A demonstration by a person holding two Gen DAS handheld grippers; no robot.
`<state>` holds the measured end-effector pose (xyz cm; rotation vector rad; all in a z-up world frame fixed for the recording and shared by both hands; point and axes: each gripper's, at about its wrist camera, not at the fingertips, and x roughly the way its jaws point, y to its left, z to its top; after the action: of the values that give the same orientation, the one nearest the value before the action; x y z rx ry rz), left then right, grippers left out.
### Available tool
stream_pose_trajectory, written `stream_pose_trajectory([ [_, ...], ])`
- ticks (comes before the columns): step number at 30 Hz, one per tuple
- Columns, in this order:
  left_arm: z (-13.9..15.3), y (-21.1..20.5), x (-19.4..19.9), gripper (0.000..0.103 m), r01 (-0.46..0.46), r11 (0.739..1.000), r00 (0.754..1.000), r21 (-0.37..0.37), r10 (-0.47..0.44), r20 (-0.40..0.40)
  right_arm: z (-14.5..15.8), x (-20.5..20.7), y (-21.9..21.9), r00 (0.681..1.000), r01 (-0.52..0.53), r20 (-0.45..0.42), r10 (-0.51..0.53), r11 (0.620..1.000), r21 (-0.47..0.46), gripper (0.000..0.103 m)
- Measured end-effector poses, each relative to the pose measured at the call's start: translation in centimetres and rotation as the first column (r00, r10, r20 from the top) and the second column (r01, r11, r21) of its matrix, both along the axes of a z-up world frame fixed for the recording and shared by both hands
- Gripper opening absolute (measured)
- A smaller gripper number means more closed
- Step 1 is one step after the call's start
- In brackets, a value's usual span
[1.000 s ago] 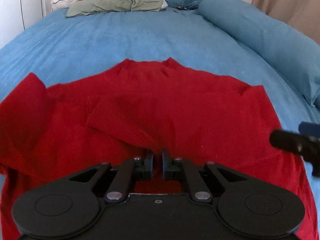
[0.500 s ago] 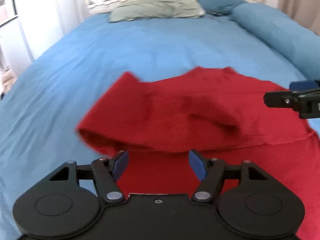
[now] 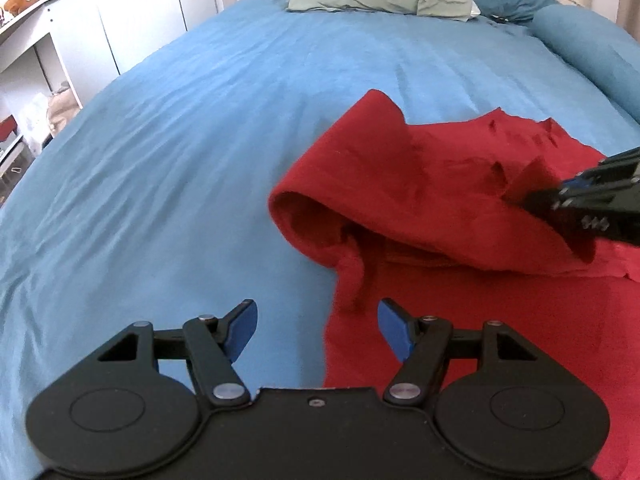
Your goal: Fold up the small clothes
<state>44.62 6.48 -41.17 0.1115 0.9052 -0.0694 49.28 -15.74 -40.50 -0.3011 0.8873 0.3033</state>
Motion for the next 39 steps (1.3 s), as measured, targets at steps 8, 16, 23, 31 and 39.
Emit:
stream_pose_trajectory([
  [8, -0.3, -0.6, 1.1, 0.072, 0.012, 1.0, 1.0, 0.008, -0.012, -0.011, 6.1, -1.3, -7.4, 0.942, 0.266, 0.176, -0.287, 0.955, 0.133, 0.021],
  [16, -1.2, -1.9, 1.8, 0.072, -0.013, 1.0, 1.0, 0.028, 0.013, -0.008, 7.4, -5.5, -17.3, 0.822, 0.505, 0.173, -0.542, 0.835, 0.216, 0.021],
  [23, -1.3, -1.4, 1.9, 0.074, -0.078, 0.997, 0.997, 0.016, 0.079, -0.008, 1.4, -7.2, -20.0, 0.796, 0.577, 0.06, -0.602, 0.785, 0.226, 0.021],
  [31, 0.6, -0.3, 0.5, 0.072, -0.193, 0.981, 0.981, -0.023, 0.193, -0.018, 0.1, -8.7, -22.1, 0.724, 0.679, -0.017, -0.69, 0.707, 0.196, 0.064],
  [39, 5.1, -5.3, -1.1, 0.088, 0.047, 0.993, 0.993, -0.106, -0.035, 0.11, 2.6, -10.6, -19.3, 0.844, 0.488, 0.115, -0.524, 0.839, 0.241, 0.099],
])
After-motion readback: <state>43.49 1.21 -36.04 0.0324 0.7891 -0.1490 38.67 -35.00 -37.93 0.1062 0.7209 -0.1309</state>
